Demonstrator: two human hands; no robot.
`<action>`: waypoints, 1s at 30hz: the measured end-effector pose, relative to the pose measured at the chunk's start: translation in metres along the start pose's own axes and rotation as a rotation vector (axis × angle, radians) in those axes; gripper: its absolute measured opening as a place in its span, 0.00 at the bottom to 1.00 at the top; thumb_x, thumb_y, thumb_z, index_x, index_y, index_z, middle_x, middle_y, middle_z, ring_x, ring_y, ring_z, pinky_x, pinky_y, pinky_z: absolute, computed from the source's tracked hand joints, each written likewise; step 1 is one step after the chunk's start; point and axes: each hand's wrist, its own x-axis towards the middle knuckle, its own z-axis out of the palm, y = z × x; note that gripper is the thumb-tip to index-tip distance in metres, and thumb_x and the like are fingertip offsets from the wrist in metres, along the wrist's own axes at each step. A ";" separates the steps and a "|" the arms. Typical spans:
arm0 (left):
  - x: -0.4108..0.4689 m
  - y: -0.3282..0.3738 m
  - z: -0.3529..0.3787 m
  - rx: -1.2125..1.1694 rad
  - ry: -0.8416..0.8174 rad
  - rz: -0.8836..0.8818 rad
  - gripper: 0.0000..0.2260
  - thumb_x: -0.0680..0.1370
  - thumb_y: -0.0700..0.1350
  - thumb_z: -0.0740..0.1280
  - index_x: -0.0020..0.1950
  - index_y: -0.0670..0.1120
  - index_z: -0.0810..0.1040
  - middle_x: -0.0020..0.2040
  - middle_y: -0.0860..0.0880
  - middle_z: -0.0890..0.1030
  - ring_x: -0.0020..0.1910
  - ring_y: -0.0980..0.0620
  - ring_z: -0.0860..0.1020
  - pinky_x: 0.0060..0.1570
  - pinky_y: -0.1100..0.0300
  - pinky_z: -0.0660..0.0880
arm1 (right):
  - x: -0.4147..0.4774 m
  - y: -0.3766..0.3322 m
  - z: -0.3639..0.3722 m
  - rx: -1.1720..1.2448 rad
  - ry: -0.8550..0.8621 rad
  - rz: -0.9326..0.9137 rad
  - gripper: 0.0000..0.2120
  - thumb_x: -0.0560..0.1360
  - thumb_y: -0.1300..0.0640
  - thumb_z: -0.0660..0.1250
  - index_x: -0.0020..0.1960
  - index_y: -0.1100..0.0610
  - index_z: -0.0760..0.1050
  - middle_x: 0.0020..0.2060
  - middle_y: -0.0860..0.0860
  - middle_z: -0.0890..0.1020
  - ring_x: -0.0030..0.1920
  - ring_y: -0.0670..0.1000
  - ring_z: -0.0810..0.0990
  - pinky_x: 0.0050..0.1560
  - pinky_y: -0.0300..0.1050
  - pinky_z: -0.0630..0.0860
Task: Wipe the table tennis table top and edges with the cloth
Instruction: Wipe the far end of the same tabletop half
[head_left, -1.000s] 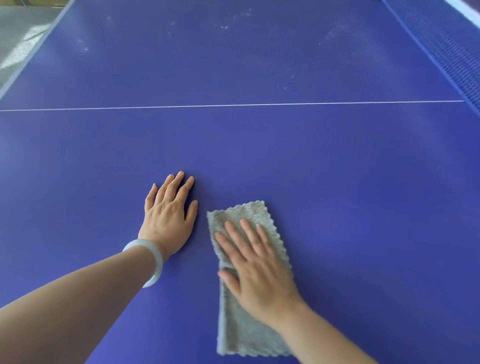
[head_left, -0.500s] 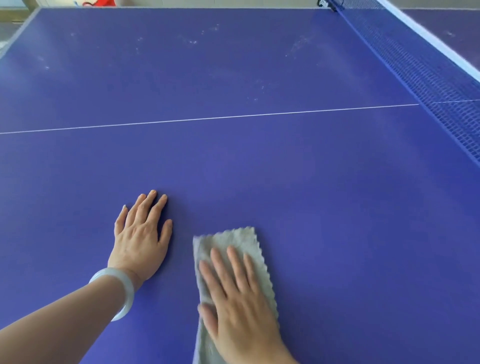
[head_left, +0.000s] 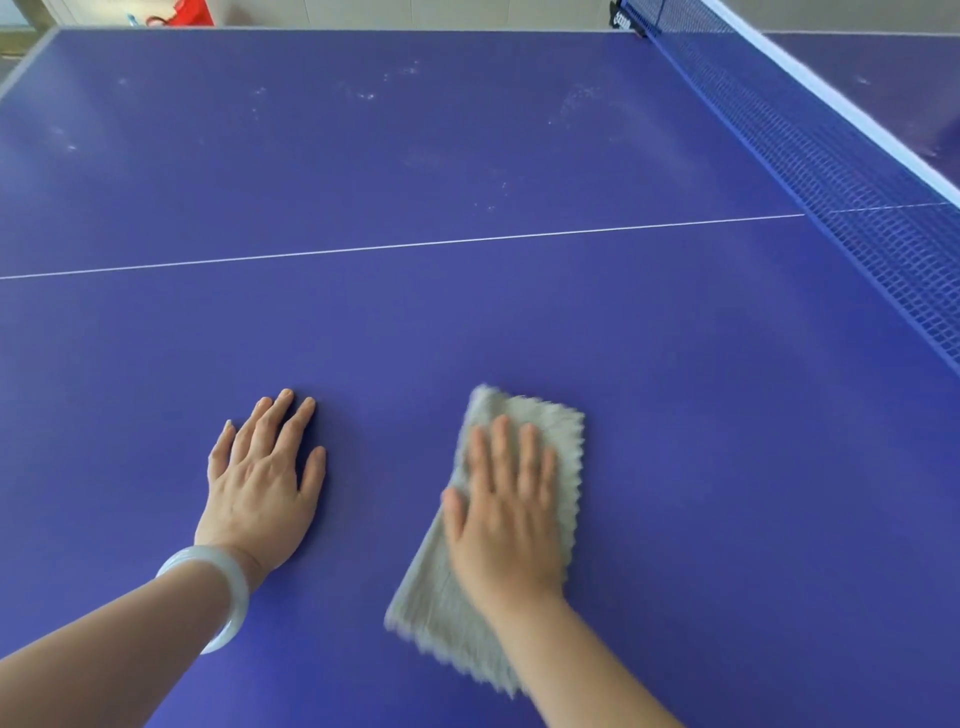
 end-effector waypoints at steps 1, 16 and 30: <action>0.000 -0.001 0.000 -0.005 0.001 -0.001 0.24 0.83 0.53 0.53 0.79 0.51 0.61 0.80 0.51 0.59 0.80 0.51 0.53 0.78 0.50 0.43 | -0.020 -0.004 0.002 0.019 -0.007 -0.156 0.31 0.82 0.42 0.50 0.82 0.55 0.53 0.81 0.56 0.52 0.80 0.62 0.47 0.77 0.64 0.50; -0.006 -0.002 0.001 -0.070 0.022 0.012 0.22 0.84 0.49 0.56 0.78 0.48 0.64 0.79 0.49 0.61 0.79 0.49 0.54 0.78 0.52 0.43 | -0.038 0.063 -0.003 -0.062 -0.001 0.137 0.33 0.79 0.41 0.33 0.82 0.50 0.43 0.81 0.51 0.45 0.81 0.57 0.42 0.80 0.59 0.42; -0.184 0.021 0.001 0.049 -0.087 0.193 0.26 0.82 0.50 0.49 0.80 0.45 0.59 0.80 0.47 0.58 0.79 0.47 0.57 0.75 0.46 0.52 | -0.038 0.063 0.000 -0.095 0.001 0.147 0.32 0.81 0.41 0.40 0.82 0.51 0.44 0.82 0.51 0.47 0.81 0.57 0.44 0.79 0.59 0.43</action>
